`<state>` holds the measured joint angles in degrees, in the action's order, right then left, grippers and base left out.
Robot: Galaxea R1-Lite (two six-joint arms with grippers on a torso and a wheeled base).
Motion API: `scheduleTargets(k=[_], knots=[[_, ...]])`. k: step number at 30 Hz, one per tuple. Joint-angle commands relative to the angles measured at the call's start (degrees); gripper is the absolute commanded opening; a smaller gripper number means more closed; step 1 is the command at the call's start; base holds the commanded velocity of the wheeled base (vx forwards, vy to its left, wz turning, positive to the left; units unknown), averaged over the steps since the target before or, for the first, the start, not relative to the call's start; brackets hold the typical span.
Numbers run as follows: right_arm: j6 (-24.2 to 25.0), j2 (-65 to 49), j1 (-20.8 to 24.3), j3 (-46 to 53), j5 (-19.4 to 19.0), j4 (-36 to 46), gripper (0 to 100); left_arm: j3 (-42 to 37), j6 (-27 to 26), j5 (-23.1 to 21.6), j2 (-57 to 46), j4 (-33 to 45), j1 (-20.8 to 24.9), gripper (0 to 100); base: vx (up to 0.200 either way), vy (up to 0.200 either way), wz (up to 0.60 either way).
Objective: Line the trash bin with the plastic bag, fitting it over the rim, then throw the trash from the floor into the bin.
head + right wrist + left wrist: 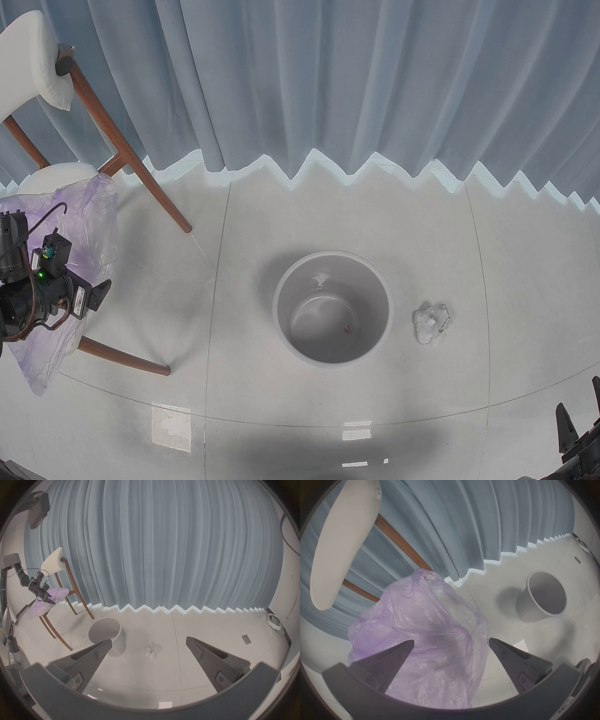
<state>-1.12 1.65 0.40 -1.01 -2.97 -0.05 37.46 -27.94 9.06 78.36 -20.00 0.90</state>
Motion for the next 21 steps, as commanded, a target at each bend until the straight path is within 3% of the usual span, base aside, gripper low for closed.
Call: scheduleTargets(k=[1, 15, 21], knots=[[0.0, 0.2, 0.0, 1.0, 0.0, 0.0, 100, -0.1, 0.0, 0.0, 3.1, -0.5, 0.0, 100, 0.0, 0.0, 0.0], [0.0, 0.4, 0.1, 1.0, 0.0, 0.0, 100, -3.3, -0.2, -0.4, 2.5, -0.5, 4.4, 100, 0.0, 0.0, 0.0], [0.0, 0.6, 0.1, 1.0, 0.0, 0.0, 100, -2.7, -1.6, 0.2, 3.4, -2.1, 2.7, 100, 0.0, 0.0, 0.0]])
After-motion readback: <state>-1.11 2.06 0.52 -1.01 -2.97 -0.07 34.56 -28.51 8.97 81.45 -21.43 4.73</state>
